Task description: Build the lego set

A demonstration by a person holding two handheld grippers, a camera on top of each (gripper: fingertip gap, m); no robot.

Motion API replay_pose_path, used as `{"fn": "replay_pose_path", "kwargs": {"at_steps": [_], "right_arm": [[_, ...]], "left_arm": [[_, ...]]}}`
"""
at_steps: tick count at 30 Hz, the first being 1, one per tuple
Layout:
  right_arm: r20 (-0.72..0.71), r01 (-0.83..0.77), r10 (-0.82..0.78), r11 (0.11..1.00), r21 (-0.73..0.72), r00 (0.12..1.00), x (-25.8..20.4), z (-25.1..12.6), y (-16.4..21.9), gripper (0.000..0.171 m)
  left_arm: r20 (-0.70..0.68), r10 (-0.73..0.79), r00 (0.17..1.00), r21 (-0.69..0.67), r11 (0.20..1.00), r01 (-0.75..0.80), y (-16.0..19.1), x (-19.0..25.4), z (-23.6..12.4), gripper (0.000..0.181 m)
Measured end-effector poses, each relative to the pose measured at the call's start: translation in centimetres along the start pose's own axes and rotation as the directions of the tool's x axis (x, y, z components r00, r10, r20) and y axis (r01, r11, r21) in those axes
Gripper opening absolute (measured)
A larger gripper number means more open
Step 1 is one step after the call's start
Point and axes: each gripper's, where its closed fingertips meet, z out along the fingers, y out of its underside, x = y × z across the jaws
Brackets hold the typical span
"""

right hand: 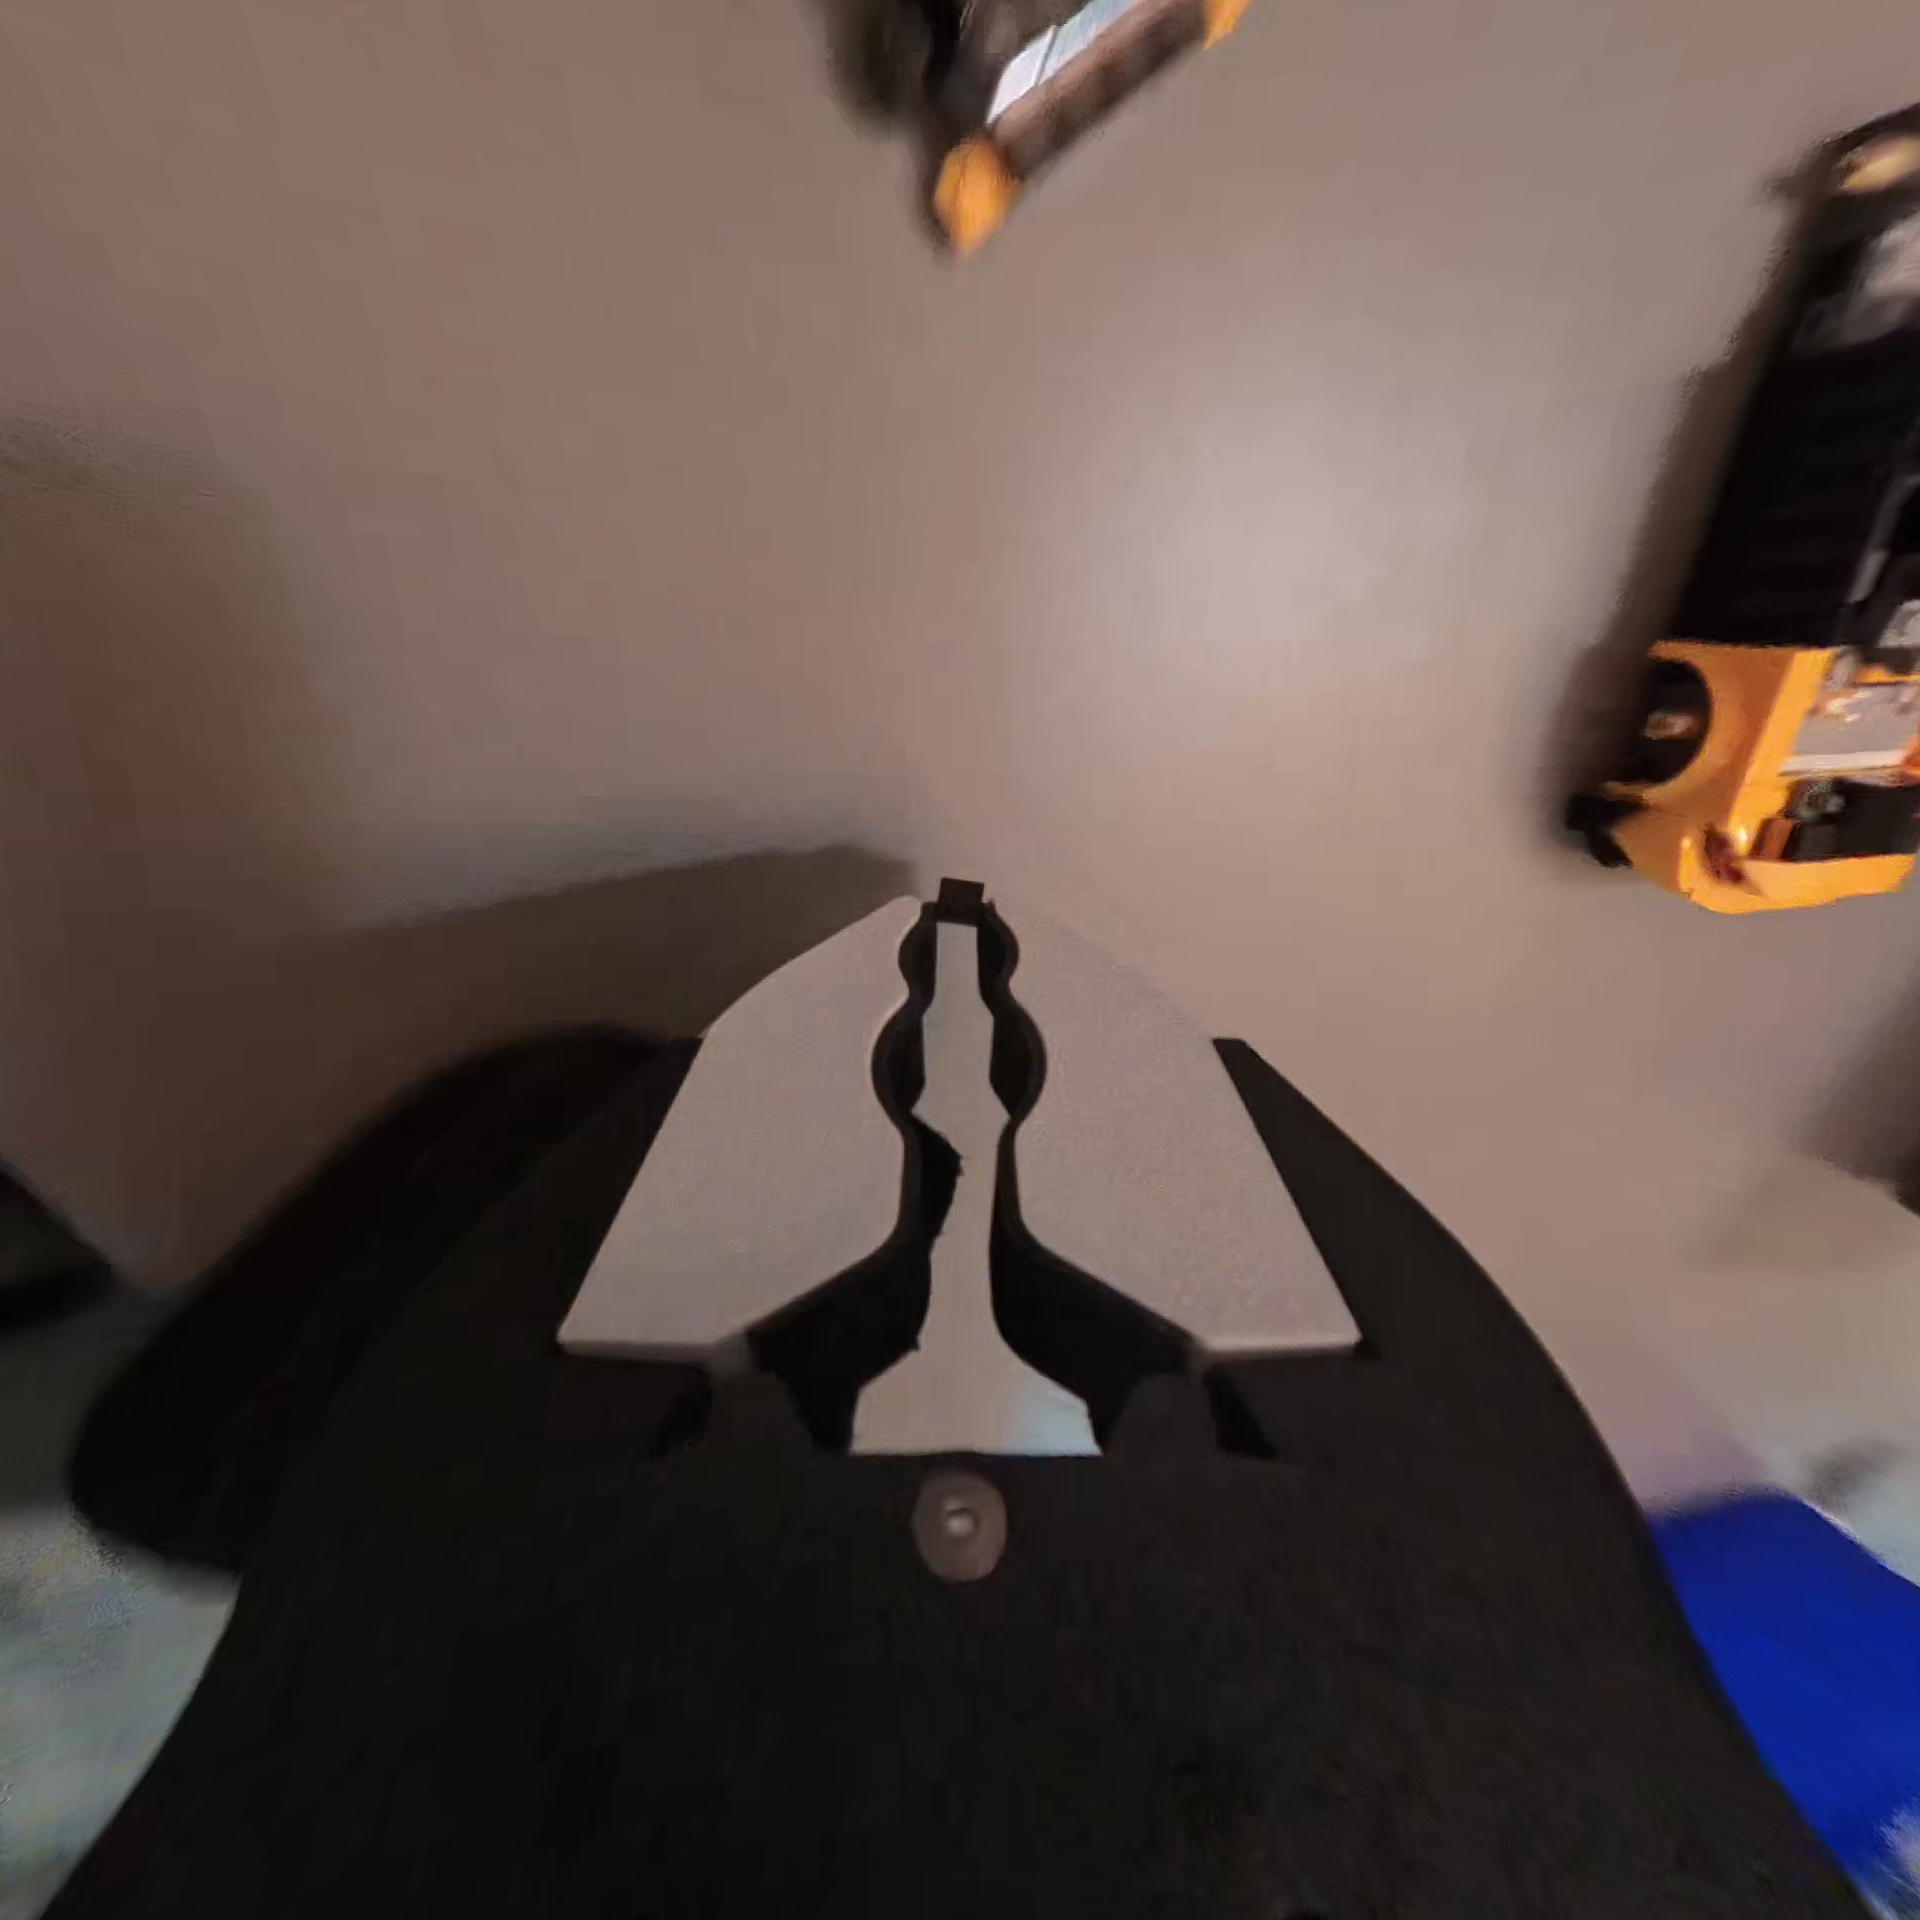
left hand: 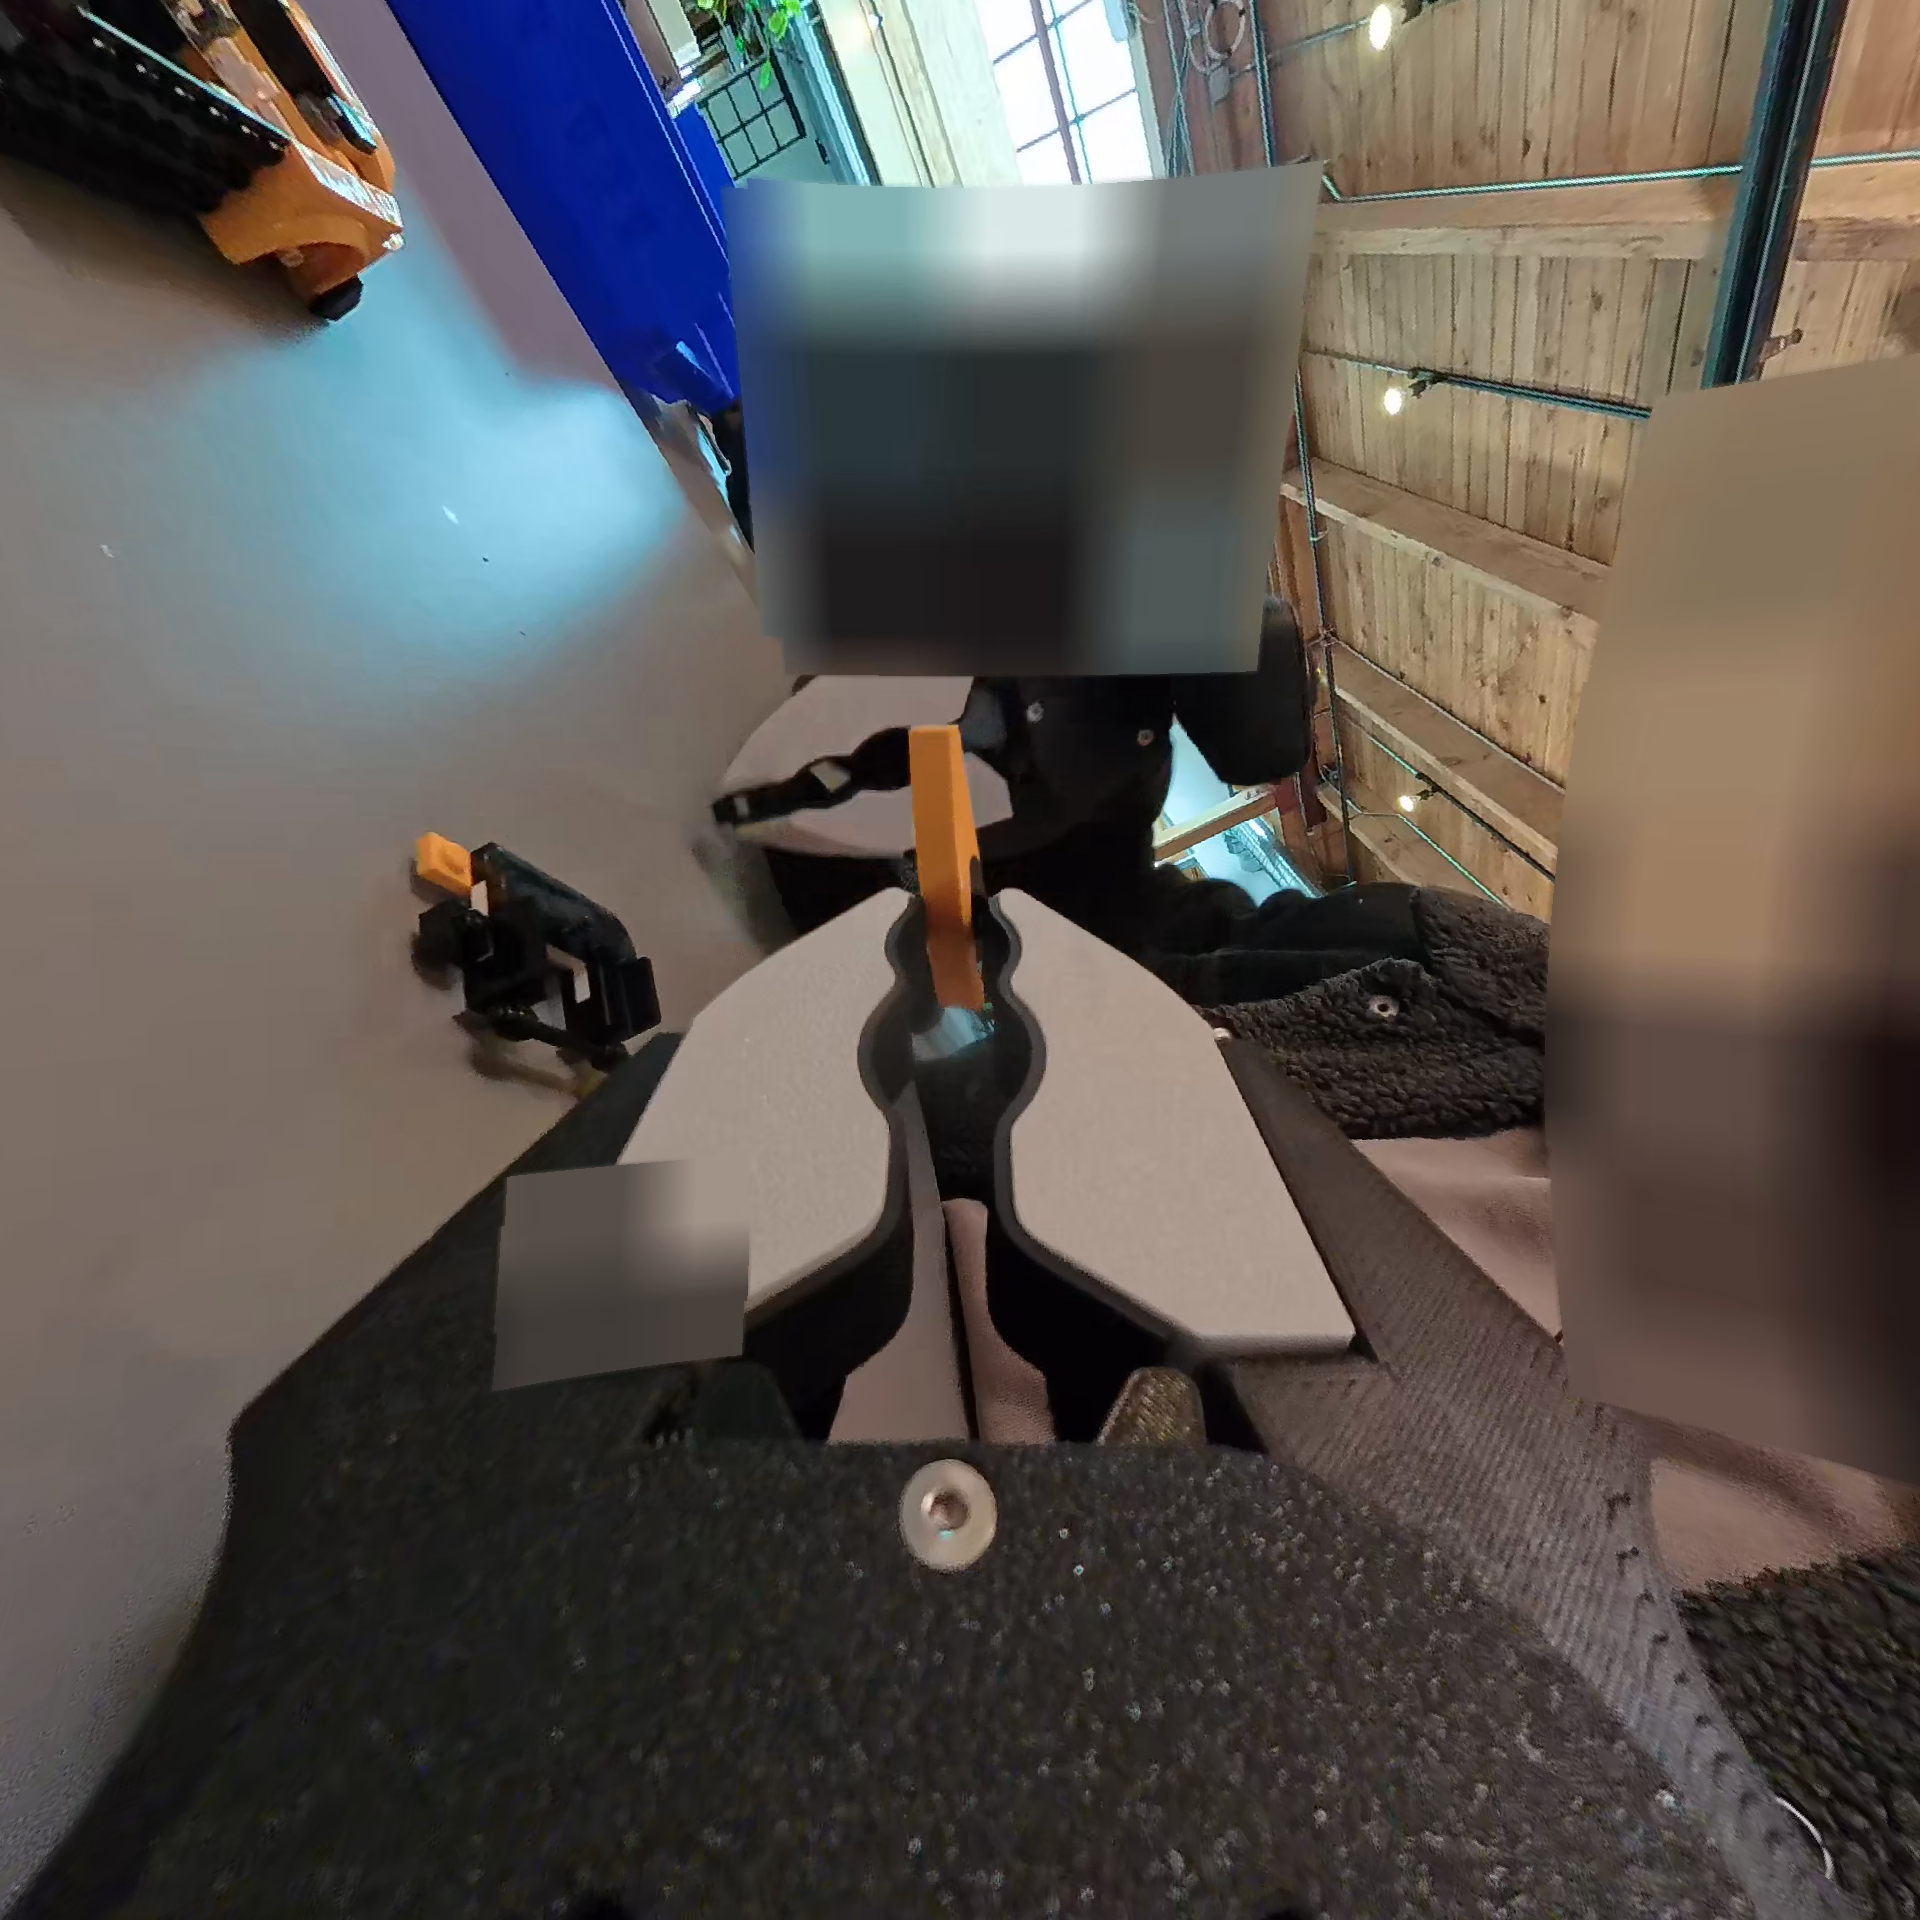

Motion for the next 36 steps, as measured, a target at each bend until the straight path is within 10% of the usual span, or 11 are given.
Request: {"fn": "replay_pose_path", "kwargs": {"at_steps": [1, 8, 24, 36], "right_arm": [[0.005, 0.081, -0.081, 0.988, -0.128, 0.997, 0.3, -0.3, 1.3, 0.007], [0.204, 0.420, -0.367, 0.773, -0.475, 0.907, 1.3, 0.6, 2.4, 0.008], [0.134, 0.103, -0.140, 0.963, 0.250, 0.981, 0.9, -0.5, -1.1, 0.019], [0.134, 0.183, -0.235, 0.930, 0.317, 0.963, 0.0, 1.2, -2.2, 0.015]], "left_arm": [[0.002, 0.000, 1.000, -0.002, 1.000, 0.000, 0.0, 0.0, 0.0, 0.009], [0.018, 0.009, 1.000, -0.009, 1.000, -0.009, 0.1, -0.2, -0.1, 0.009], [0.034, 0.009, 0.999, 0.000, 1.000, -0.009, -0.1, -0.4, -0.5, 0.009], [0.009, -0.032, 0.999, -0.018, 0.999, 0.032, 0.4, -0.2, 0.0, 0.009]]}}
